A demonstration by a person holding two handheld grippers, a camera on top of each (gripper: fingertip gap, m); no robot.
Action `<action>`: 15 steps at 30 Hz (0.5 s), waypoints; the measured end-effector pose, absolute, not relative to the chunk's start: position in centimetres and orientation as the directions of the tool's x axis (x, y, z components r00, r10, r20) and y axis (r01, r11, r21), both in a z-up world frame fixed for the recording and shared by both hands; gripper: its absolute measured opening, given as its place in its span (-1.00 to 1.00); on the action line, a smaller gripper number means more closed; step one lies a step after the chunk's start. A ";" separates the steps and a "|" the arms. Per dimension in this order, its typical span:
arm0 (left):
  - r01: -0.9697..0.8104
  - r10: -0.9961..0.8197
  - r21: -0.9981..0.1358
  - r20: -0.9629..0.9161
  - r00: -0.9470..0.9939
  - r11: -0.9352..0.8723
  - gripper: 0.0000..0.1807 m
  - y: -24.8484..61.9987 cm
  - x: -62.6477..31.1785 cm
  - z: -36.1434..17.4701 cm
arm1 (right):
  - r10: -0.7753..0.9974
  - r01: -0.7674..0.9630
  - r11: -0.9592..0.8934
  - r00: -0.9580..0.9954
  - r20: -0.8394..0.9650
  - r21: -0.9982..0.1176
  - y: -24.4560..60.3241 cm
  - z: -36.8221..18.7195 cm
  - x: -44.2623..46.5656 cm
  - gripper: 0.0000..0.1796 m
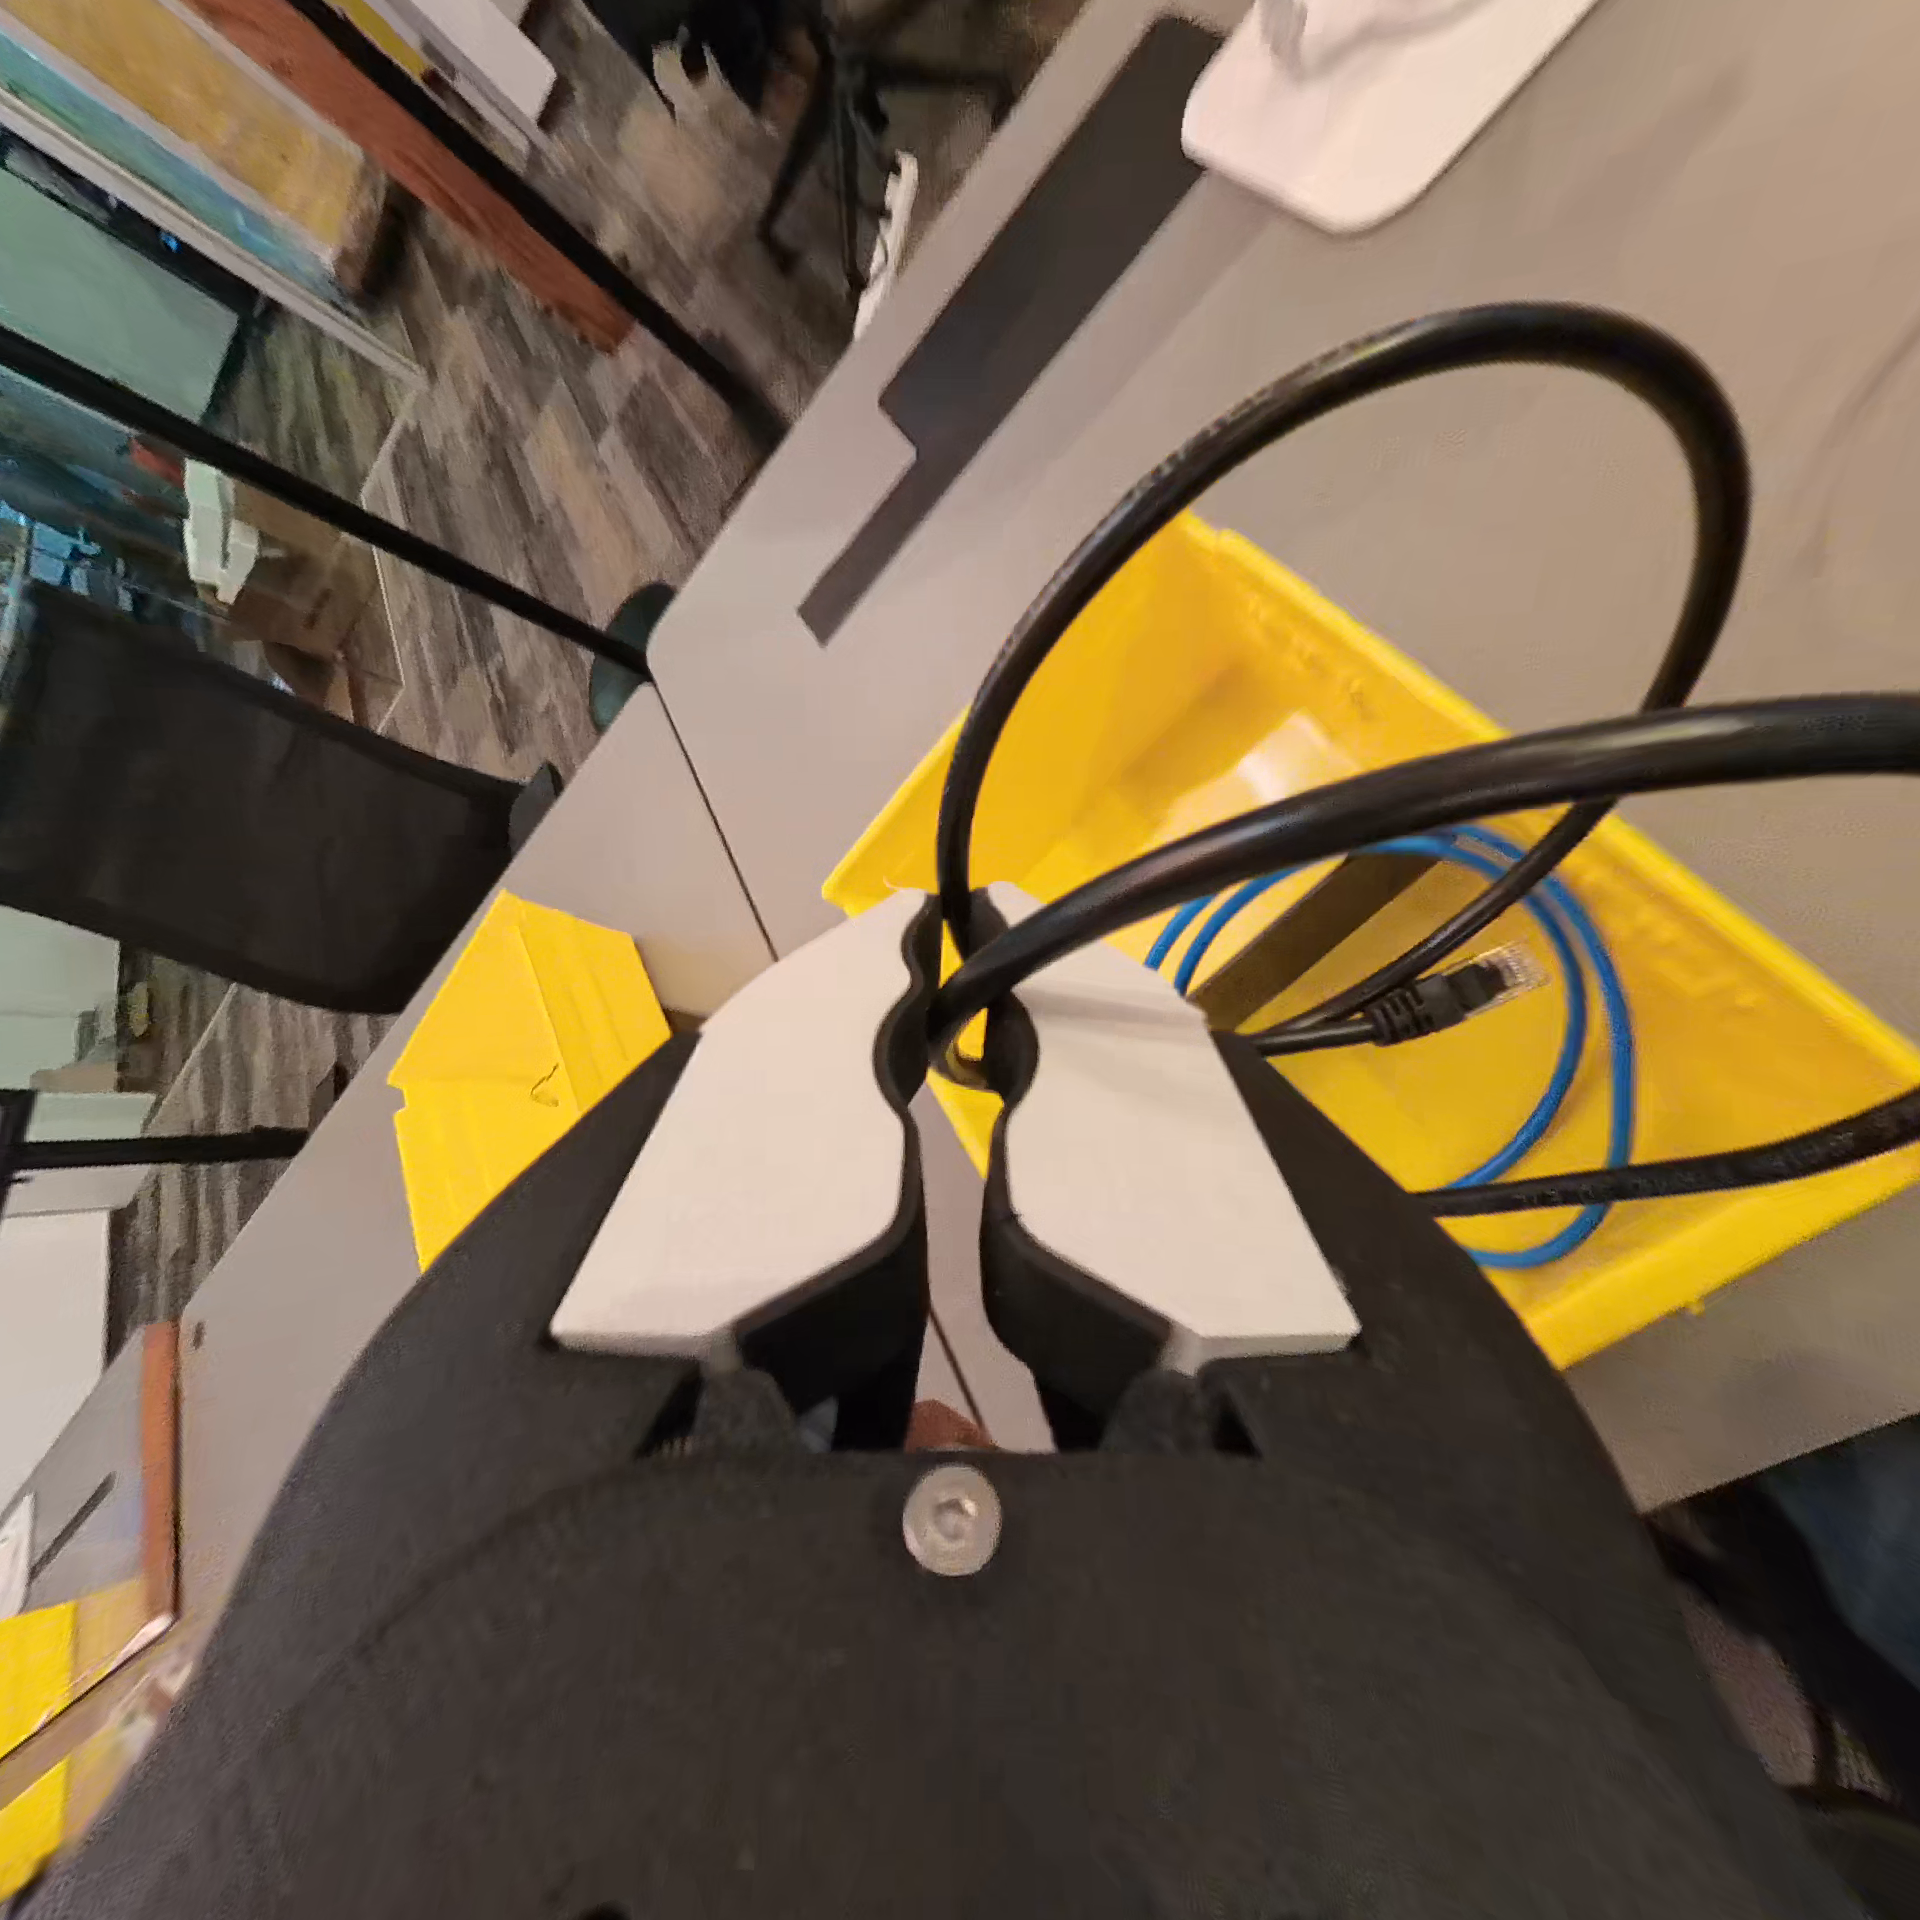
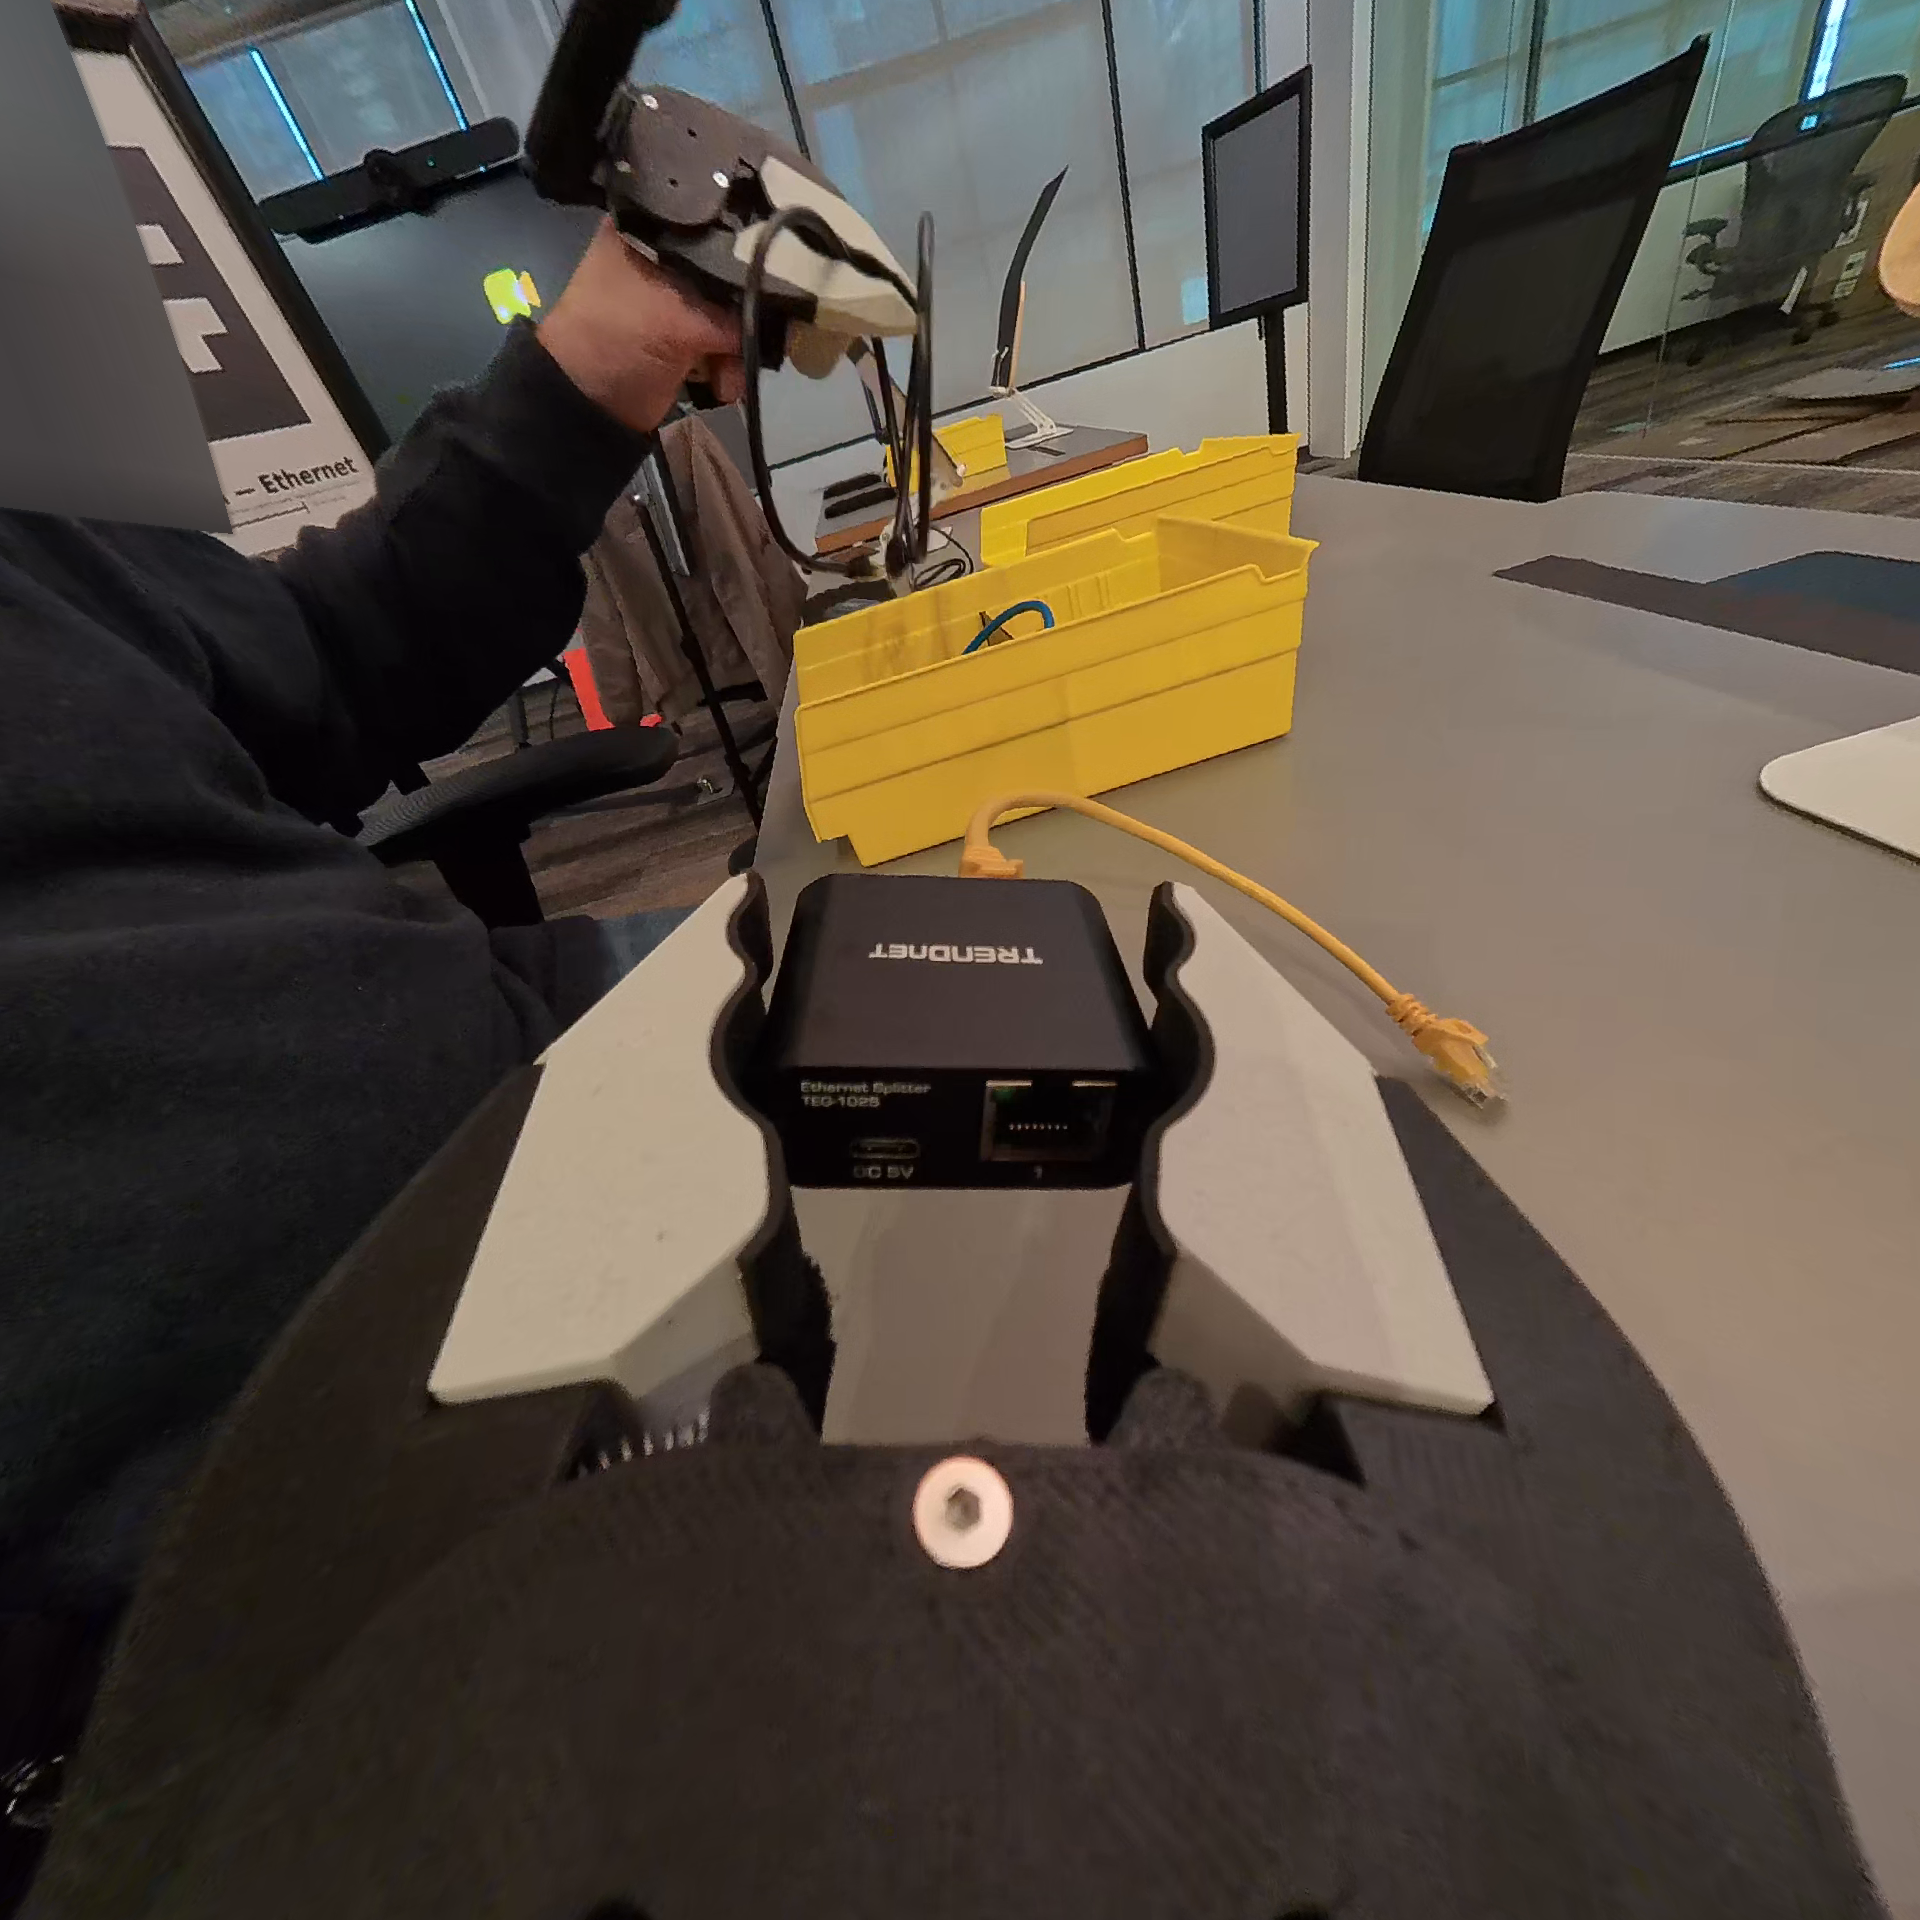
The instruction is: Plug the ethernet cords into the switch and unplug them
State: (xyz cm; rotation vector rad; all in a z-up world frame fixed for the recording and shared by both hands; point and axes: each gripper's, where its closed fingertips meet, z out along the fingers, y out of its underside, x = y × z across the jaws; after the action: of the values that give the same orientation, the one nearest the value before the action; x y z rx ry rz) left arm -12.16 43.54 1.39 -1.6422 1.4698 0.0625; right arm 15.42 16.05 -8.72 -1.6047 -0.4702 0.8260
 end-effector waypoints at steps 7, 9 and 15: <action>-0.761 -0.819 -0.614 -0.535 0.208 0.207 -0.95 38.8 -3.6 3.1 | 0.702 -0.137 -0.190 0.673 -0.232 -0.972 15.9 -8.3 15.5 -0.19; -0.770 -0.839 -0.598 -0.520 0.160 0.224 -0.94 37.6 -0.6 2.4 | 0.699 -0.139 -0.181 0.679 -0.226 -0.974 15.6 -8.2 15.6 -0.19; -0.759 -0.879 -0.621 -0.454 0.148 0.193 -0.94 36.3 7.4 -2.2 | 0.680 -0.158 -0.165 0.697 -0.228 -0.974 14.7 -8.3 16.3 -0.19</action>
State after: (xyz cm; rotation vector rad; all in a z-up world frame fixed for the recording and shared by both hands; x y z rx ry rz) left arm 7.39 36.33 -2.23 -1.5828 1.6269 -0.1787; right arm 16.34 14.72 -8.32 -1.5734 -0.4390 0.7805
